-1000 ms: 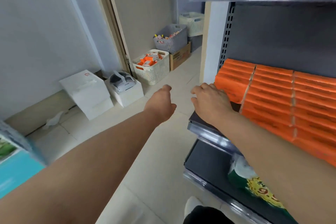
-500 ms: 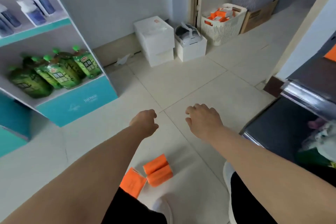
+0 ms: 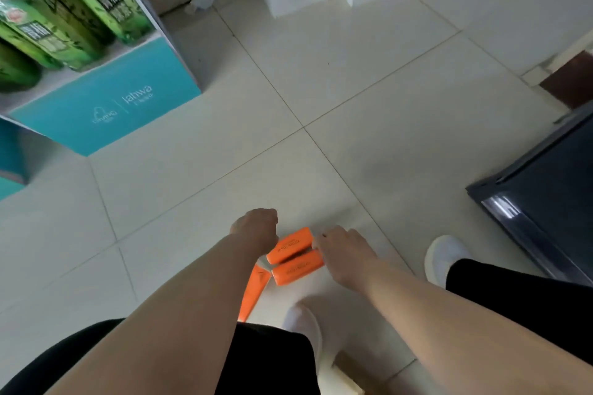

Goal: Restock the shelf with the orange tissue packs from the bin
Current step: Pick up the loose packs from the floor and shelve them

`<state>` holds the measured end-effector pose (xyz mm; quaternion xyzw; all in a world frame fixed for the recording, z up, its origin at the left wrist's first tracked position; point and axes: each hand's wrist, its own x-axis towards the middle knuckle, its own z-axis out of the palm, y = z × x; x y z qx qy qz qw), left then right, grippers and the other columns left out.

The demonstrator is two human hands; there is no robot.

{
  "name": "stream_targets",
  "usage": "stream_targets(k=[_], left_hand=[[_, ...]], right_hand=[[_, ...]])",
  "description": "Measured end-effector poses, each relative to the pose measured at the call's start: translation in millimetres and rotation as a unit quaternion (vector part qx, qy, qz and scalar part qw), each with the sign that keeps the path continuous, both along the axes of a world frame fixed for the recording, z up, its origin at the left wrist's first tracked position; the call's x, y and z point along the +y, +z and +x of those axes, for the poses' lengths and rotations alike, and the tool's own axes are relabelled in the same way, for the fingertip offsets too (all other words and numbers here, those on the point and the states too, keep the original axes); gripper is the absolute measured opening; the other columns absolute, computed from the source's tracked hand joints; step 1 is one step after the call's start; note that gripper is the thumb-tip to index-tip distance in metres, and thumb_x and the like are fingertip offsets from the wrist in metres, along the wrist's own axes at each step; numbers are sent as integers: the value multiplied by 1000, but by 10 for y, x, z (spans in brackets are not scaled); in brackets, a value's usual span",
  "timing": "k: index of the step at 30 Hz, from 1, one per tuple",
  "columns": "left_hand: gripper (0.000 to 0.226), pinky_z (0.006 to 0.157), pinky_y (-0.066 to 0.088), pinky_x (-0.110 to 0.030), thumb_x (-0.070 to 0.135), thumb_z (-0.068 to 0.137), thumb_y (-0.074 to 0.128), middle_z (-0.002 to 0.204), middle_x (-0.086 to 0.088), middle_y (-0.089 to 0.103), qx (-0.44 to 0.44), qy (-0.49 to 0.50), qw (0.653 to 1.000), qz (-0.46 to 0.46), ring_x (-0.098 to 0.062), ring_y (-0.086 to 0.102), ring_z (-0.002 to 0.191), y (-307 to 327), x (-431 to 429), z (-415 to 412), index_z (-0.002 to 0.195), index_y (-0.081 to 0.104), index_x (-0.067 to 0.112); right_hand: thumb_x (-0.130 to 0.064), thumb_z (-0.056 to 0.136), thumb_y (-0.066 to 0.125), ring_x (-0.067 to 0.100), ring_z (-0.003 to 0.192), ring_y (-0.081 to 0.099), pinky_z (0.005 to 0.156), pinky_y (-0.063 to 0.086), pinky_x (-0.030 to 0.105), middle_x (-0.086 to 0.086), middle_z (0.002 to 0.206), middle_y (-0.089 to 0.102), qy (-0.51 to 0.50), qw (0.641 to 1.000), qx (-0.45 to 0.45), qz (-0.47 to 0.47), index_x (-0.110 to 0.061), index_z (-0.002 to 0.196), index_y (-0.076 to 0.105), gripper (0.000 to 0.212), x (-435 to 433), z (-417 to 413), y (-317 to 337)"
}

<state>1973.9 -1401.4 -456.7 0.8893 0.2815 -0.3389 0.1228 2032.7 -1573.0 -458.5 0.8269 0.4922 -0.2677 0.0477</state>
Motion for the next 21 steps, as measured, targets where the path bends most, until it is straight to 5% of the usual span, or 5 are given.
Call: stream_targets(k=[7, 12, 17, 21], left_hand=[[47, 82, 48, -31, -1, 86, 38, 124, -1, 57, 10, 58, 998, -14, -21, 55, 112, -460, 100, 49, 127, 50, 20], [36, 89, 45, -31, 22, 92, 51, 130, 2, 56, 11, 107, 993, -55, -19, 52, 119, -716, 171, -32, 128, 51, 24], [56, 92, 44, -33, 40, 80, 69, 129, 2, 54, 36, 58, 994, -89, -19, 49, 121, -830, 172, 7, 129, 49, 22], [54, 86, 47, -33, 34, 74, 74, 120, -2, 58, 111, -15, 992, -50, -24, 54, 114, -941, 66, -20, 120, 50, 18]], right_hand=[[-5, 91, 45, 28, 120, 42, 92, 38, 38, 9, 127, 46, 52, 998, 32, -21, -12, 127, 45, 36, 276, -159, -617], [-6, 88, 51, 31, 121, 39, 98, 32, 39, 12, 128, 45, 84, 995, 26, -47, -12, 126, 44, 39, 206, -277, -908], [-15, 87, 49, 26, 114, 45, 90, 34, 37, 4, 122, 50, -26, 999, 22, -41, -19, 123, 45, 36, -124, -102, -1034], [-18, 90, 45, 22, 110, 49, 87, 39, 32, 1, 119, 52, -126, 991, 15, -44, -20, 118, 46, 28, -354, 115, -1001]])
